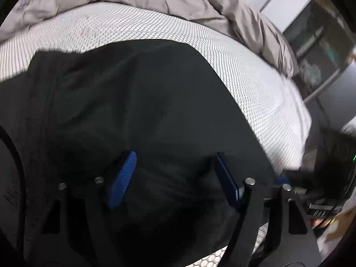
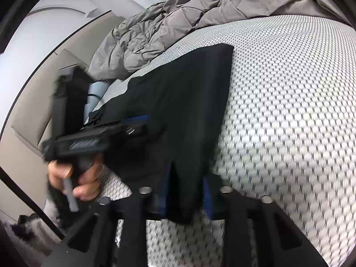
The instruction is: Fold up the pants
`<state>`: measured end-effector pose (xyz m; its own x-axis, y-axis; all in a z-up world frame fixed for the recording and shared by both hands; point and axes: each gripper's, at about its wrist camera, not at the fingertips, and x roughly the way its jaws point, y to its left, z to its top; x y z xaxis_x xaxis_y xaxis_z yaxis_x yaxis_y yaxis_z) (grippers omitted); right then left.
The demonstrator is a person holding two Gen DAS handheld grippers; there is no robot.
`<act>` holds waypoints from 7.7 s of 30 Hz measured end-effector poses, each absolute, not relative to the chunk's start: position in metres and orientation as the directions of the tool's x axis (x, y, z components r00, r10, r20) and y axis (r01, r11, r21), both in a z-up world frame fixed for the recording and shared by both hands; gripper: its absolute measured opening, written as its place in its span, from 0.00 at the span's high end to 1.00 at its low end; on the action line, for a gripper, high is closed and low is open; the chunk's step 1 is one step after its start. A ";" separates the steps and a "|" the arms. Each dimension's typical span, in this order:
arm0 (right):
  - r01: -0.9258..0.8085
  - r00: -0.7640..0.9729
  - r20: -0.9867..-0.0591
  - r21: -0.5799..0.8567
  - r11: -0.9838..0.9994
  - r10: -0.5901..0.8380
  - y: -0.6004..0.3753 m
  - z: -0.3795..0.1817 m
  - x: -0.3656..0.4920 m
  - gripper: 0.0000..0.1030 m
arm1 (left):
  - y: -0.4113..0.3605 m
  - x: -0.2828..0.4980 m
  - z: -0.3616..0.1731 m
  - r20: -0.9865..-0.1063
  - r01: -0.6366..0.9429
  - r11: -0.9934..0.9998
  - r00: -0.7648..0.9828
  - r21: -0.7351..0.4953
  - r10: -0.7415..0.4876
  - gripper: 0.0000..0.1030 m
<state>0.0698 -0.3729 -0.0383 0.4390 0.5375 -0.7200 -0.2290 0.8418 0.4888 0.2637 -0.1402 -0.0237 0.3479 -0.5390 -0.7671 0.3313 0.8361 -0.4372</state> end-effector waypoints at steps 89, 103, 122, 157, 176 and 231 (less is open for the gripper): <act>-0.405 0.522 -0.817 0.016 0.914 0.246 -0.310 -0.013 0.121 0.50 | -0.039 0.234 -0.007 -0.790 0.154 0.985 0.593 -0.077 -0.154 0.32; -0.498 0.498 -0.849 -0.111 0.860 0.178 -0.283 -0.033 0.103 0.43 | -0.090 0.216 -0.024 -0.835 0.484 0.873 0.453 -0.064 -0.312 0.32; -0.421 0.520 -0.851 -0.173 0.890 0.080 -0.261 -0.035 0.141 0.43 | -0.096 0.248 -0.022 -0.830 0.429 0.903 0.493 -0.028 -0.260 0.25; -0.380 0.490 -0.843 0.021 0.925 0.221 -0.241 -0.032 0.186 0.38 | -0.089 0.321 -0.003 -0.778 0.298 0.939 0.545 -0.169 -0.313 0.33; -0.322 0.584 -0.784 0.014 0.947 0.210 -0.247 -0.015 0.211 0.40 | -0.076 0.322 -0.005 -0.772 0.193 0.965 0.581 -0.176 -0.257 0.51; -0.256 0.646 -0.711 0.141 0.956 0.278 -0.330 -0.008 0.121 0.12 | 0.269 0.168 -0.034 -0.772 -0.553 0.670 0.634 -0.495 -0.047 0.85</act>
<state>0.1206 -0.3295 -0.0083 0.6462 0.2777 -0.7108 -0.2556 0.9564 0.1414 0.1684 0.2687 -0.0344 0.6344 -0.0466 -0.7716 -0.5529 0.6702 -0.4951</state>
